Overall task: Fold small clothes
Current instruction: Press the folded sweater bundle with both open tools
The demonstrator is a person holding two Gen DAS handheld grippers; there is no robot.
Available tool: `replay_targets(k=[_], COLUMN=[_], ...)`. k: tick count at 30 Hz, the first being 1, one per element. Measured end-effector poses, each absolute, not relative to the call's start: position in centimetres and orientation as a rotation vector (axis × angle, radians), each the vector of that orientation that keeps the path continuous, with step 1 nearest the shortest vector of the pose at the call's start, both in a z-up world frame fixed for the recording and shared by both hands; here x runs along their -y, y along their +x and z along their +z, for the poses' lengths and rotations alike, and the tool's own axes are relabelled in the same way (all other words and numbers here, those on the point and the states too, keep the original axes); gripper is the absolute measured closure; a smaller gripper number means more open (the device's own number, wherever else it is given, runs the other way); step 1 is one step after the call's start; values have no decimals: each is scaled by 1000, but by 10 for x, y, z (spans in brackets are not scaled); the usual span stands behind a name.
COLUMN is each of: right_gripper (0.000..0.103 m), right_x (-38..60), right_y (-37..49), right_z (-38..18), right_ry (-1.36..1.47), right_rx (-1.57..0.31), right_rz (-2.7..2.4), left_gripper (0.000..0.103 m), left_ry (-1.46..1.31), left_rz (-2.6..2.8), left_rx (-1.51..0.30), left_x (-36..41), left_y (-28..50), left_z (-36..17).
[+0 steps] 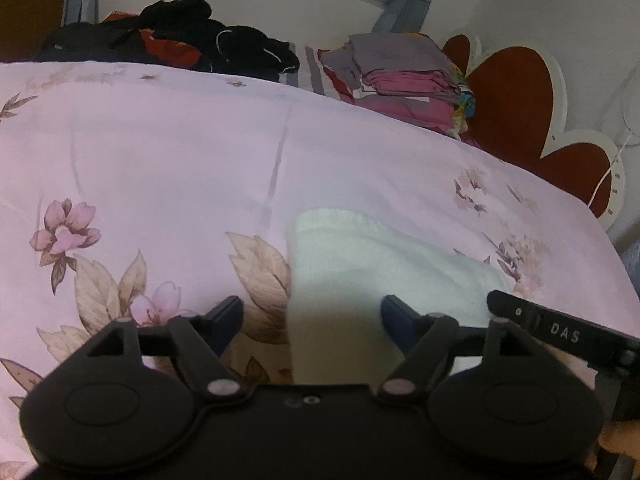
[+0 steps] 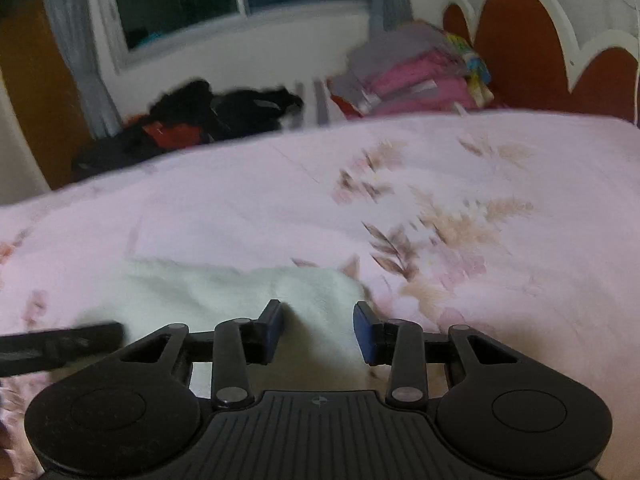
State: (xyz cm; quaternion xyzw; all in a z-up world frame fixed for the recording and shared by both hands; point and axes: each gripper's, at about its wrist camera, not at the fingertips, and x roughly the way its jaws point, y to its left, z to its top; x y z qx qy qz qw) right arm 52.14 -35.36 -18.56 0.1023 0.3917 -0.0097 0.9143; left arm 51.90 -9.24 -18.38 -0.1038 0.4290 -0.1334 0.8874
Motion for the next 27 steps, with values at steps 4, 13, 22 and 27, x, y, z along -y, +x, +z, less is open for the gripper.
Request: replay_targets(k=[4,13,22,27], right_gripper=[64,64,65,65], right_x=[358,339,333,327], right_y=[519,472,435,424], right_z=[-182,-153,-157,-165], right_ry=[231,211,173,135], right_rx=[-824,-773,-794,-828], right_rz=[-19,51,43,36], left_gripper=[25,28,28,25], left_ry=[-207,-175,-144,-123], left_rz=[-276,-282,-319,-336], left_rx=[-896,-876,-872,-891], left_x=[93,99,100,103], left_y=[519,500,468,459], left_z=[-180,-165,-161,-169])
